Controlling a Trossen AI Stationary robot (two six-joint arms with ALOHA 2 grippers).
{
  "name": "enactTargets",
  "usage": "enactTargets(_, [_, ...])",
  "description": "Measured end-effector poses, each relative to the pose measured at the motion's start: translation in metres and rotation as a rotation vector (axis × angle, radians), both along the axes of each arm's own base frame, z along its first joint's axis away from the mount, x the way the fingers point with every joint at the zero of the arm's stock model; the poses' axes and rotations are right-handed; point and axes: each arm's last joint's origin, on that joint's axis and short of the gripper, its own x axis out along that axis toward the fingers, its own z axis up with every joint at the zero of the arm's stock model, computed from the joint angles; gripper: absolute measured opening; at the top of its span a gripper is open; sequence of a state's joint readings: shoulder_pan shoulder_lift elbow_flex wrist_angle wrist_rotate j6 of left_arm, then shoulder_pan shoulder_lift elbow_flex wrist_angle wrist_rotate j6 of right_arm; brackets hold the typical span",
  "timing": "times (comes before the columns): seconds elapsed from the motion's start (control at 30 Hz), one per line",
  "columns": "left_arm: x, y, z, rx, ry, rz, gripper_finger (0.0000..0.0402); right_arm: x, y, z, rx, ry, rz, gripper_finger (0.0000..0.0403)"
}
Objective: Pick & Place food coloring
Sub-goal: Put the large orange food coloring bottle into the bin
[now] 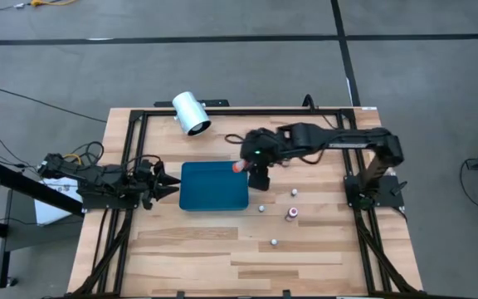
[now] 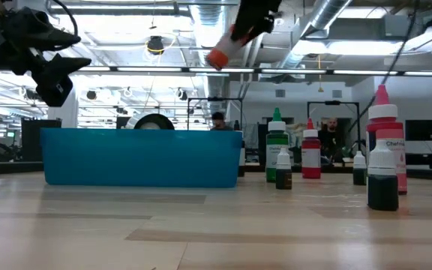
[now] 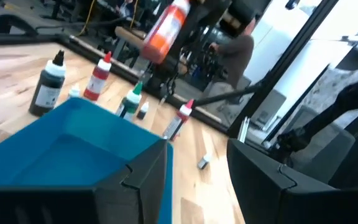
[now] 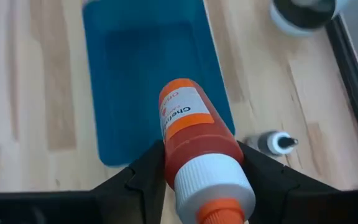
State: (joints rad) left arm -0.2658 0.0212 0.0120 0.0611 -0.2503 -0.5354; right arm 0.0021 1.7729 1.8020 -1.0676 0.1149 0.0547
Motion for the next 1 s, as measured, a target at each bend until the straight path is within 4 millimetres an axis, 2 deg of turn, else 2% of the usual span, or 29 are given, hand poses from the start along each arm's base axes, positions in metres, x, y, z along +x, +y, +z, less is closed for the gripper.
enactTargets(0.17, [0.001,0.000,-0.002,0.006,0.020,0.002,0.0160,0.023,-0.006,-0.003,-0.031,0.071,0.009,0.0160])
enactTargets(0.37, [0.002,-0.001,-0.002,0.009,0.030,0.000,0.0160,0.044,-0.014,-0.020,-0.029,0.179,-0.005,0.0148])
enactTargets(0.47, [0.002,0.000,-0.002,0.009,0.029,0.001,0.0160,0.052,-0.017,-0.036,-0.026,0.230,-0.011,0.0151])
enactTargets(0.7, [0.002,-0.001,-0.003,0.068,0.030,0.003,0.0160,0.063,-0.017,-0.059,-0.024,0.290,-0.011,0.0165])
enactTargets(0.9, [0.002,-0.001,-0.003,0.108,0.035,0.003,0.0160,0.070,-0.017,-0.072,-0.020,0.302,-0.017,0.0155])
enactTargets(1.0, [0.003,-0.001,-0.004,0.125,0.045,0.003,0.0160,0.073,-0.017,-0.084,-0.020,0.351,-0.011,0.0152])
